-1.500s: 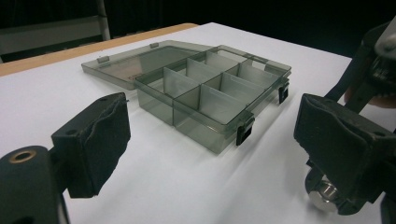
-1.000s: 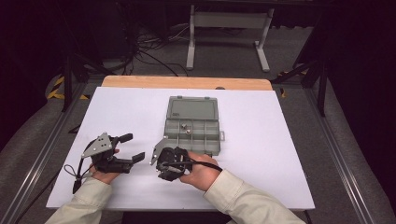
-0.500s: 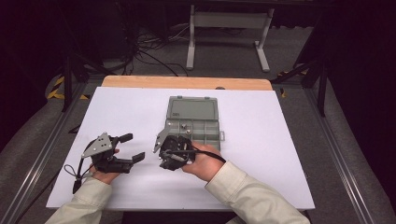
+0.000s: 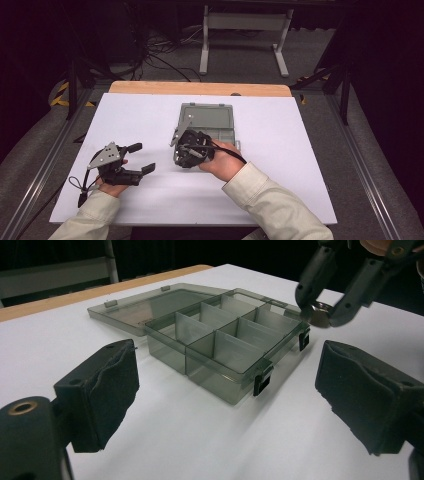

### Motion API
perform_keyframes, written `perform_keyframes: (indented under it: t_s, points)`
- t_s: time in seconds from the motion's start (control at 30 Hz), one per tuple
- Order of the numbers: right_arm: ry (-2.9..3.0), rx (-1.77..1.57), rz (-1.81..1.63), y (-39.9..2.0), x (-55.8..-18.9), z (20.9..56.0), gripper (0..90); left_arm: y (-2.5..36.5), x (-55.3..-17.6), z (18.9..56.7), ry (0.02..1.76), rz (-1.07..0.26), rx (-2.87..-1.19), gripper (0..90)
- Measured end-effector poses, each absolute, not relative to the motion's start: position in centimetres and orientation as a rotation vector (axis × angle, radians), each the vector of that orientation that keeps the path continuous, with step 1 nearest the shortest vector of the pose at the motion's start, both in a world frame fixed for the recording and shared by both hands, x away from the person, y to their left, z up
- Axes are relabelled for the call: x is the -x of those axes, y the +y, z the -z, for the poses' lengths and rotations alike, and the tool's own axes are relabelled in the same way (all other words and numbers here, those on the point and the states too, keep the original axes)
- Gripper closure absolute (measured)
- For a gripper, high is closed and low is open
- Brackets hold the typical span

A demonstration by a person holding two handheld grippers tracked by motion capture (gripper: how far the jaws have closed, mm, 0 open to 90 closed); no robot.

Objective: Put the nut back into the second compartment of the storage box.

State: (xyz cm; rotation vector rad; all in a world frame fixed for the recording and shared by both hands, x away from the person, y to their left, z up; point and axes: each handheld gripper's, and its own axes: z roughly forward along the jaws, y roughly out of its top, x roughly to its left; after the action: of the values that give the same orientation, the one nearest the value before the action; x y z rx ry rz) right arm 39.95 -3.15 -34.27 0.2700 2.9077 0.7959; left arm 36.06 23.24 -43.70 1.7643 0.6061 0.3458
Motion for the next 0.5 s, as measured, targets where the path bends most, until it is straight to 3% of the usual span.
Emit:
perform_keyframes:
  t_s: [0.5]
  points:
    - [2.868,-0.367,-0.825,-4.0,-42.8,33.5,69.9,23.3,-36.1,43.7,0.605,-0.347,-1.762,10.9]
